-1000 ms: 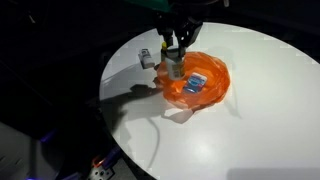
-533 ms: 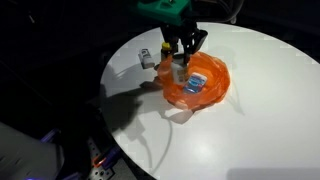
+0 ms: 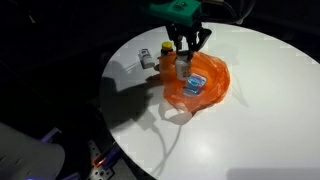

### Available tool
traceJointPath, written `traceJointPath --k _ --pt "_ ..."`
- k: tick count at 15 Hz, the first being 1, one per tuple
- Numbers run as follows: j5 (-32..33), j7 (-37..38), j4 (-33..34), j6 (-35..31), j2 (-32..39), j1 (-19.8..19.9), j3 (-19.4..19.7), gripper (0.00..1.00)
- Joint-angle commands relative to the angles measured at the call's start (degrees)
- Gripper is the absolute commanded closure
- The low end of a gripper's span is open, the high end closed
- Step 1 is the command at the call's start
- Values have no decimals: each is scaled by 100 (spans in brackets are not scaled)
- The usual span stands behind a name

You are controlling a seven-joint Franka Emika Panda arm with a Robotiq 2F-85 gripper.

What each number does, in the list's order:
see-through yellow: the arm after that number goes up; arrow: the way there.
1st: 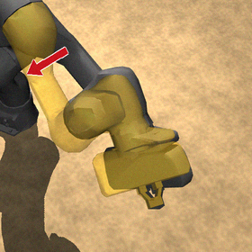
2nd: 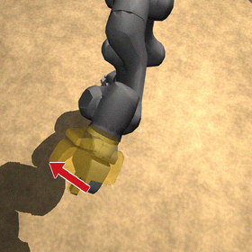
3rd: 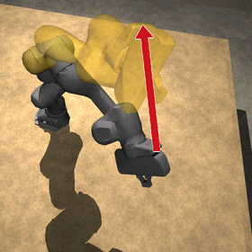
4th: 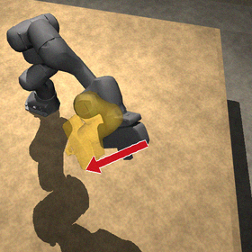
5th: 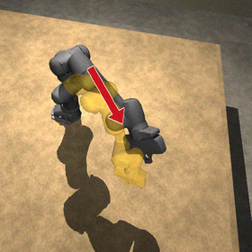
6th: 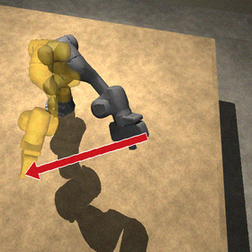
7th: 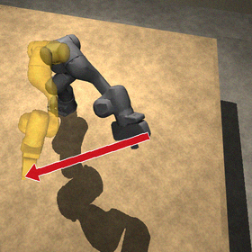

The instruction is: Place the white bottle in the plastic

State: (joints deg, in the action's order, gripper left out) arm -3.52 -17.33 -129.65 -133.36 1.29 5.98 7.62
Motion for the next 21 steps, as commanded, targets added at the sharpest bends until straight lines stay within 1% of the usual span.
traceJointPath --k 1,4,7,8,9,10,12,13,16,19,21 --pt "-471 -430 186 -50 217 55 -65 81" --pt "-610 -530 206 -48 325 82 -79 81" --pt "-503 -455 184 -46 362 86 -86 81" --pt "-431 -394 168 -32 342 75 -91 31" --pt "-327 -322 132 -17 282 51 -100 29" --pt "-242 -272 104 28 212 30 -114 23" --pt "9 -144 40 150 42 -24 -153 6" --pt "121 -98 26 244 -34 -43 -178 1" --pt "381 8 8 673 -272 -105 -255 0" --pt "402 19 -18 1195 -582 -169 -318 0" --pt "436 87 -25 1415 -747 -206 -338 0"
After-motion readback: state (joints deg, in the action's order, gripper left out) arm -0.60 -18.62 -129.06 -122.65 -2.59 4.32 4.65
